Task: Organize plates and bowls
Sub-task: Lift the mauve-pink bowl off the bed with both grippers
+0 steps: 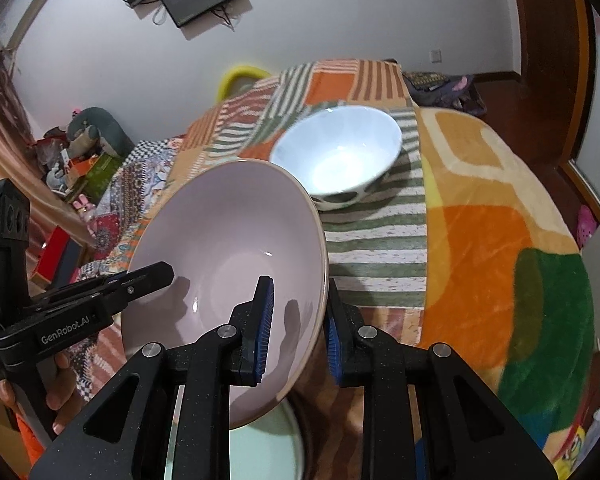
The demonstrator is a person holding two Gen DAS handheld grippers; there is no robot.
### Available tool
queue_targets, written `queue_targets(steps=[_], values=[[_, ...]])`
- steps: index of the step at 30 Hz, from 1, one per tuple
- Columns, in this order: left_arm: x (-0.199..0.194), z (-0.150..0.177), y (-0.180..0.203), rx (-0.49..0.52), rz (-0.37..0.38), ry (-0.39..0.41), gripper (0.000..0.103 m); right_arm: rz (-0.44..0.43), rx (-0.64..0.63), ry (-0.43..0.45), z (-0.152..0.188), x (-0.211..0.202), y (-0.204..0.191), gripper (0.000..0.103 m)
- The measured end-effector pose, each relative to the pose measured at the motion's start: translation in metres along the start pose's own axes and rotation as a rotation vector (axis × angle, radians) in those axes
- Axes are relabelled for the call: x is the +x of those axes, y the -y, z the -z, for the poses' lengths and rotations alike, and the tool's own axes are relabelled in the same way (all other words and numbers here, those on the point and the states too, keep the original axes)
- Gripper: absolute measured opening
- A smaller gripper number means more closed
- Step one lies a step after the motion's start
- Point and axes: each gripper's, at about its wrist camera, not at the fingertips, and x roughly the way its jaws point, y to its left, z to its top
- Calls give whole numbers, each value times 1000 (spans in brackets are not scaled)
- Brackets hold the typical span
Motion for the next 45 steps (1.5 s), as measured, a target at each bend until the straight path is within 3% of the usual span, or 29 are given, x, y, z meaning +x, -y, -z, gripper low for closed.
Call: queue_targets(steps=[10, 23, 45], values=[[-59, 21, -10, -10, -27, 74, 18, -33, -62, 36, 7, -15, -35, 22], [-113, 64, -47, -69, -90, 112, 18, -76, -152, 7, 32, -13, -86, 22], [-122, 133, -146, -274, -208, 33, 18, -162, -276, -180, 81, 47, -166, 22]])
